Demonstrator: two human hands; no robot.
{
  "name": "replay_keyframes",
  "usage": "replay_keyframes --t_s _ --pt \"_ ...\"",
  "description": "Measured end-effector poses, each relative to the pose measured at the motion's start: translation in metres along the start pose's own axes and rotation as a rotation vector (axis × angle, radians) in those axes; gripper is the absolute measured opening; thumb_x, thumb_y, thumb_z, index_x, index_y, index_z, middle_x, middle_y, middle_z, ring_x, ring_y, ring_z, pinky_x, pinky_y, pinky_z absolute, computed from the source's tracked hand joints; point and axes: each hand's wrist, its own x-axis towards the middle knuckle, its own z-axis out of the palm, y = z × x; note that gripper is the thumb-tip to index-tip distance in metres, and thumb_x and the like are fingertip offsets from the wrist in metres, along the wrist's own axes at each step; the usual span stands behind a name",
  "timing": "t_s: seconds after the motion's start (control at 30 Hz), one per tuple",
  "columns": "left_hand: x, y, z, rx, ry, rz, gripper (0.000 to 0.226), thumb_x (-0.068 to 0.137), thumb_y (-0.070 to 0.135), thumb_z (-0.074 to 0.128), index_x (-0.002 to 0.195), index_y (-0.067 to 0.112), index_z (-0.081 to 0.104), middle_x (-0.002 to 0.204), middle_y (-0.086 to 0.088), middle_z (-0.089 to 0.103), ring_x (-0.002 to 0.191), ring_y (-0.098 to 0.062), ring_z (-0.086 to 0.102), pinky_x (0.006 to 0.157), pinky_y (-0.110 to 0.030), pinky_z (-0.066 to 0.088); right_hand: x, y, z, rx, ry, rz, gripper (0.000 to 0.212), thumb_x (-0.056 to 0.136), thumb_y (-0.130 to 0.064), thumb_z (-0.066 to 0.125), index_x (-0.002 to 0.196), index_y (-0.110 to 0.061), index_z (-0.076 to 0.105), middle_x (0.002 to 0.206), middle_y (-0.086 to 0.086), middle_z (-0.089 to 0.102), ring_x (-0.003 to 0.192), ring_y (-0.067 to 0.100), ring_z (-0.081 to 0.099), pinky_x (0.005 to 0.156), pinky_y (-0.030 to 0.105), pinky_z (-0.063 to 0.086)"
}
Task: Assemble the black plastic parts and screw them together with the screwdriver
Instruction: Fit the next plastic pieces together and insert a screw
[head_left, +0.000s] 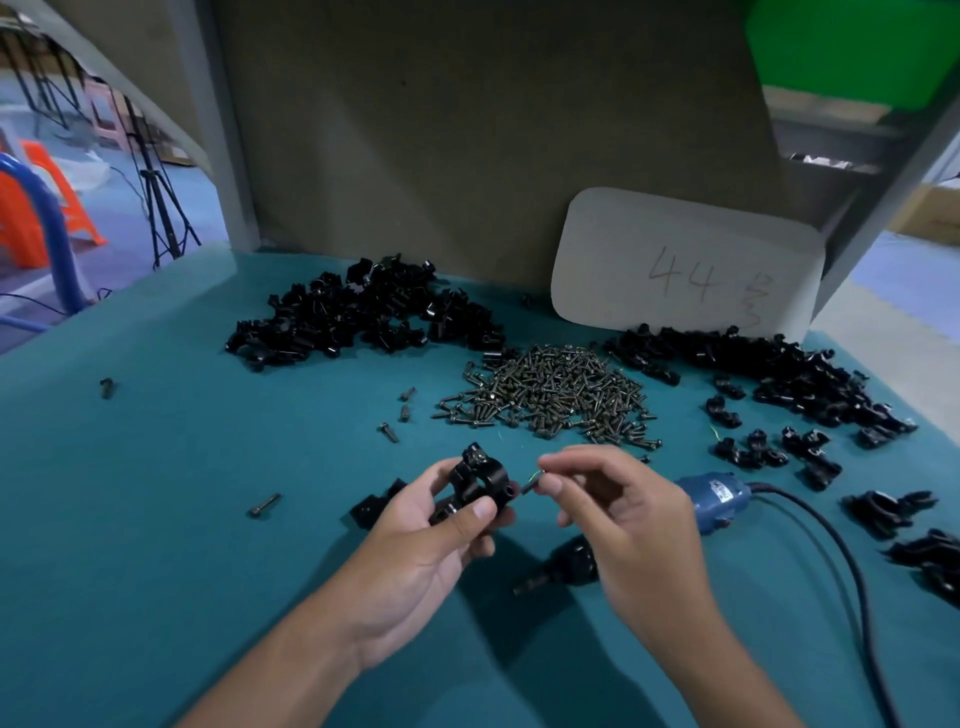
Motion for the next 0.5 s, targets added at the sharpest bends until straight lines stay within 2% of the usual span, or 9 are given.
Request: replay_keyframes --t_s 0.07,0.17,0.37,0.5 --pt "0.0 -0.001 0.001 0.024 0.0 0.008 0.061 0.074 0.018 0.08 0.13 0.007 0.058 0.124 -0.013 0.07 0.105 -0.021 0.069 0.081 -0.029 0.048 -0.004 0.003 0.002 -0.085 0.042 -0.084 0.01 0.086 -0.024 0.075 0.094 -0.028 0.077 0.09 -0.01 0.072 0.077 0.015 0.069 0.067 0.026 0.056" --pt "0.0 -0.001 0.002 0.037 -0.005 0.01 0.057 0.078 0.013 0.076 0.131 0.006 0.056 0.122 -0.014 0.071 0.101 -0.02 0.069 0.079 -0.029 0.047 -0.006 0.006 0.005 -0.174 0.052 -0.188 0.011 0.087 -0.02 0.075 0.097 -0.02 0.078 0.092 -0.015 0.071 0.081 0.012 0.07 0.071 0.022 0.055" --pt "-0.001 -0.002 0.001 0.068 -0.044 0.0 0.06 0.078 0.014 0.078 0.132 0.005 0.055 0.116 -0.011 0.07 0.099 -0.019 0.066 0.077 -0.028 0.047 -0.008 0.012 0.008 -0.232 0.036 -0.258 0.01 0.085 -0.011 0.079 0.094 -0.015 0.079 0.092 -0.013 0.071 0.088 0.006 0.069 0.075 0.016 0.053" --pt "-0.001 -0.003 -0.001 0.118 -0.045 0.011 0.058 0.079 0.014 0.078 0.132 0.006 0.055 0.114 -0.007 0.071 0.101 -0.019 0.065 0.075 -0.026 0.051 -0.005 0.015 0.002 -0.304 -0.026 -0.243 0.006 0.085 -0.022 0.079 0.09 -0.019 0.078 0.084 -0.013 0.069 0.08 0.004 0.065 0.07 0.012 0.047"
